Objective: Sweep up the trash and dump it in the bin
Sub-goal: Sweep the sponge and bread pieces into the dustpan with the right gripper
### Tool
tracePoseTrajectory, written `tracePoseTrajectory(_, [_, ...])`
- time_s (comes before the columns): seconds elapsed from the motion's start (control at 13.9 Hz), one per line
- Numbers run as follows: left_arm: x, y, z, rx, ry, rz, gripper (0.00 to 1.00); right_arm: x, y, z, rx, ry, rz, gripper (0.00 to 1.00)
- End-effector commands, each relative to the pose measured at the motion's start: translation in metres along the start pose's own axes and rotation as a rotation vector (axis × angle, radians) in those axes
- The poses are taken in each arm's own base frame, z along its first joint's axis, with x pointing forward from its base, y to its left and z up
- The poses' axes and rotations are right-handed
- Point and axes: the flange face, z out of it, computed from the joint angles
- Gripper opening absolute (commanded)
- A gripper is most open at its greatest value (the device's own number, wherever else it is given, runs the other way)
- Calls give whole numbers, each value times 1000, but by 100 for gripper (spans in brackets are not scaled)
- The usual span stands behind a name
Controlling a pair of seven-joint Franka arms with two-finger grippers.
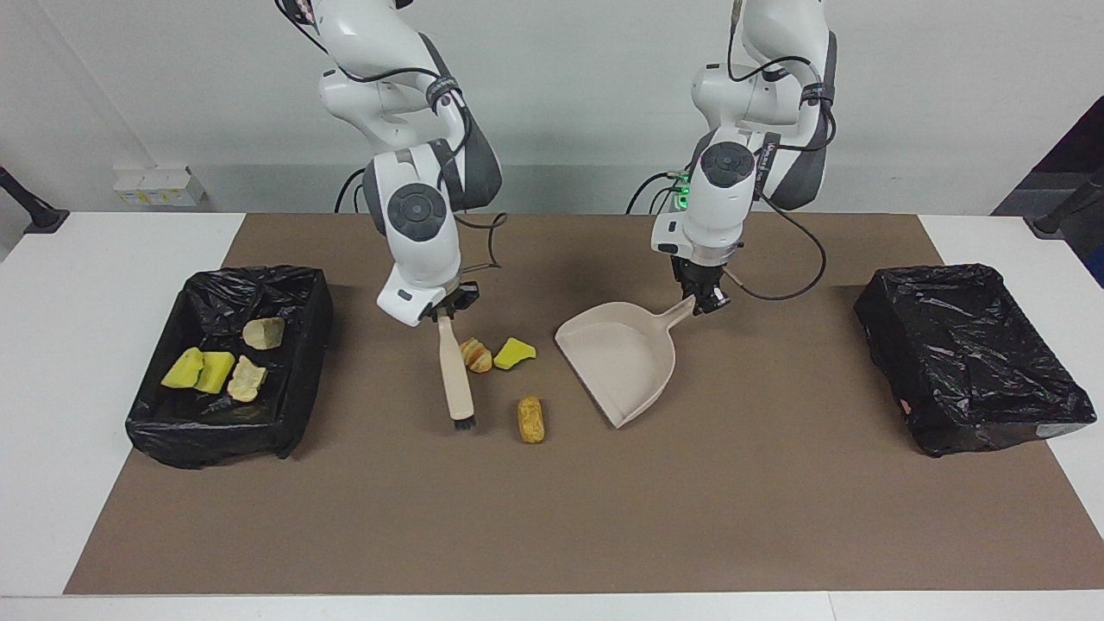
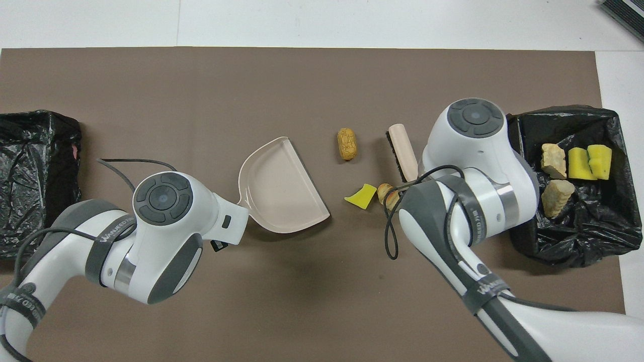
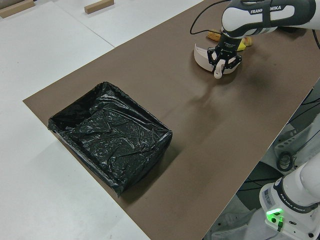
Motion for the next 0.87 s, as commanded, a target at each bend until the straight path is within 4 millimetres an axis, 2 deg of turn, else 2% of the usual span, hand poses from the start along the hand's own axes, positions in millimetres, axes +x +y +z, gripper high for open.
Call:
tracePoseTrajectory(0.0, [-8, 17, 4, 13, -4, 8, 0, -16, 20, 15, 29, -9, -5, 0])
tracePoseTrajectory(0.22, [-8, 22, 3, 15, -4, 14, 0, -38, 27, 35, 26, -26, 107, 0])
tracePoseTrajectory(0.43, [-8, 22, 3, 15, -4, 7, 0, -54, 16, 59, 13, -64, 133, 0])
tracePoseTrajectory(0.58, [-7, 22, 4, 14, -5, 7, 0, -48, -9, 66, 7, -48, 120, 0])
tracePoseTrajectory(0.79, [-8, 22, 3, 15, -4, 7, 0, -37, -66, 79, 99, -31, 138, 0])
